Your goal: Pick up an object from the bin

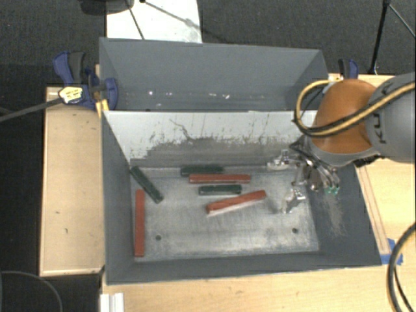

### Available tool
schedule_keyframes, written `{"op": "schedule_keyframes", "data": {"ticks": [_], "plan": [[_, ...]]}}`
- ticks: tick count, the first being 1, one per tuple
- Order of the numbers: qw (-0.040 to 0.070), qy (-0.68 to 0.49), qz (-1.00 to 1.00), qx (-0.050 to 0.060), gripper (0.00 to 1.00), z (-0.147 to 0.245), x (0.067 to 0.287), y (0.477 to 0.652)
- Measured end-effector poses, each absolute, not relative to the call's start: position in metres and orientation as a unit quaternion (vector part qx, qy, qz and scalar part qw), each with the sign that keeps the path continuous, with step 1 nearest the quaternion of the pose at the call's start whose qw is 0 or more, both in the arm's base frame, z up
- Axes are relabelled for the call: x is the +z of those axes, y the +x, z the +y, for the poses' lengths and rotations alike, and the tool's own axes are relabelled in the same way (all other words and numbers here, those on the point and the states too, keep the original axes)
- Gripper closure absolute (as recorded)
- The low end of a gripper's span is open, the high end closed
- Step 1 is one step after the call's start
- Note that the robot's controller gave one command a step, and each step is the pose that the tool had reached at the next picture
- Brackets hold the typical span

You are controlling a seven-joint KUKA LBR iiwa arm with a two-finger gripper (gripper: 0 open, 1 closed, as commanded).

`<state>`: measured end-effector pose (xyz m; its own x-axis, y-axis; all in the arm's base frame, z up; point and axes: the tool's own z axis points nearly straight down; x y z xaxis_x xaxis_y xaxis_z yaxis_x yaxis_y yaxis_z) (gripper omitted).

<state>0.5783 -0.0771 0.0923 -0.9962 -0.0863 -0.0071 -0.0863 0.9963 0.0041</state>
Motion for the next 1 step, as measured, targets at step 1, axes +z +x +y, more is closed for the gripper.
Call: {"op": "schedule_keyframes", "data": {"ticks": [1], "plan": [[0.008,-0.082,0.997,0.0,1.0,-0.03,0.0756,0.5805]]}}
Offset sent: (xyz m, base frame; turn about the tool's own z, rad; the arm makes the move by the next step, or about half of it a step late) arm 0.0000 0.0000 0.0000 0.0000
